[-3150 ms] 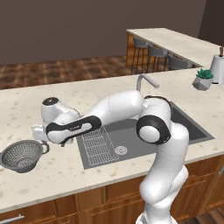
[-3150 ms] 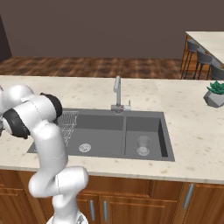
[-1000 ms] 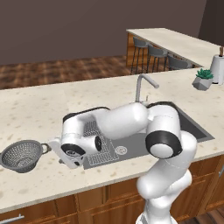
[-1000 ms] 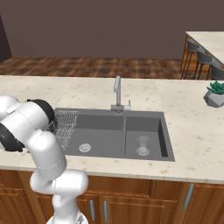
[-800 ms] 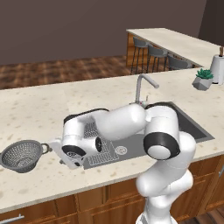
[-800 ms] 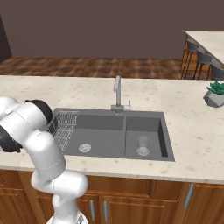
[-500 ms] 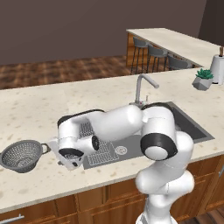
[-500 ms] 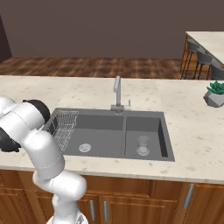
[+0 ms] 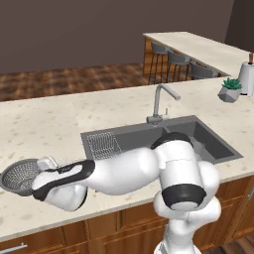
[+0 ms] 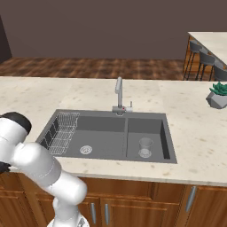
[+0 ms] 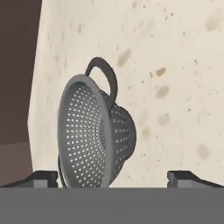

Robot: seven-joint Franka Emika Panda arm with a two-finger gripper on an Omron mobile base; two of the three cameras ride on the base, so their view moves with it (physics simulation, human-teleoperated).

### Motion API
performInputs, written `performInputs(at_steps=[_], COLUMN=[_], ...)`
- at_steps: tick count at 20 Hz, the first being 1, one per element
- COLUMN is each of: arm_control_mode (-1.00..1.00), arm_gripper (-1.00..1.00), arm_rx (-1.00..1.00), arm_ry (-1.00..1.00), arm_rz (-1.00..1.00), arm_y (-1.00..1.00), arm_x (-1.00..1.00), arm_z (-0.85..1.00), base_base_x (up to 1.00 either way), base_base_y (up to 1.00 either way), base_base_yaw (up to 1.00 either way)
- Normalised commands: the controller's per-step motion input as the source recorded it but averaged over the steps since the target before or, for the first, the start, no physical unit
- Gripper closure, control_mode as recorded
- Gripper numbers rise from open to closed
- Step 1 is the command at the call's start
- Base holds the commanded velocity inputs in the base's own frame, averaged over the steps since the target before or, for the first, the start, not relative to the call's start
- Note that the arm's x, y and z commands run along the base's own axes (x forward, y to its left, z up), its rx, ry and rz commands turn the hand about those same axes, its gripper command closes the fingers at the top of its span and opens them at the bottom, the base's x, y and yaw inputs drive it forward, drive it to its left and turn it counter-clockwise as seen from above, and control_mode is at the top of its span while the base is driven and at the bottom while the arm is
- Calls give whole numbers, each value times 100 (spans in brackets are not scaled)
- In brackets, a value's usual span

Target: Place the colander in the left basin and the glass cup in the right basin of the sink.

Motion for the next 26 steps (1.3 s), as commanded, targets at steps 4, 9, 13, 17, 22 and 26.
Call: performInputs(at_steps=[4, 9, 13, 17, 22, 26], arm_control_mode=[-100, -100, -100, -100, -100, -100], arm_gripper=[-100, -100, -100, -100, -100, -100], arm_rx=[0, 0, 0, 0, 0, -1], arm_ry=[4, 16, 27, 22, 20, 13], arm_rz=[0, -3, -9, -7, -4, 4], arm_y=[0, 0, 0, 0, -2, -8], arm_x=[9, 32, 39, 31, 29, 25], arm_z=[13, 0, 2, 0, -11, -26], base_base_x=[0, 0, 0, 0, 0, 0], base_base_y=[0, 0, 0, 0, 0, 0], base_base_yaw=[0, 0, 0, 0, 0, 0])
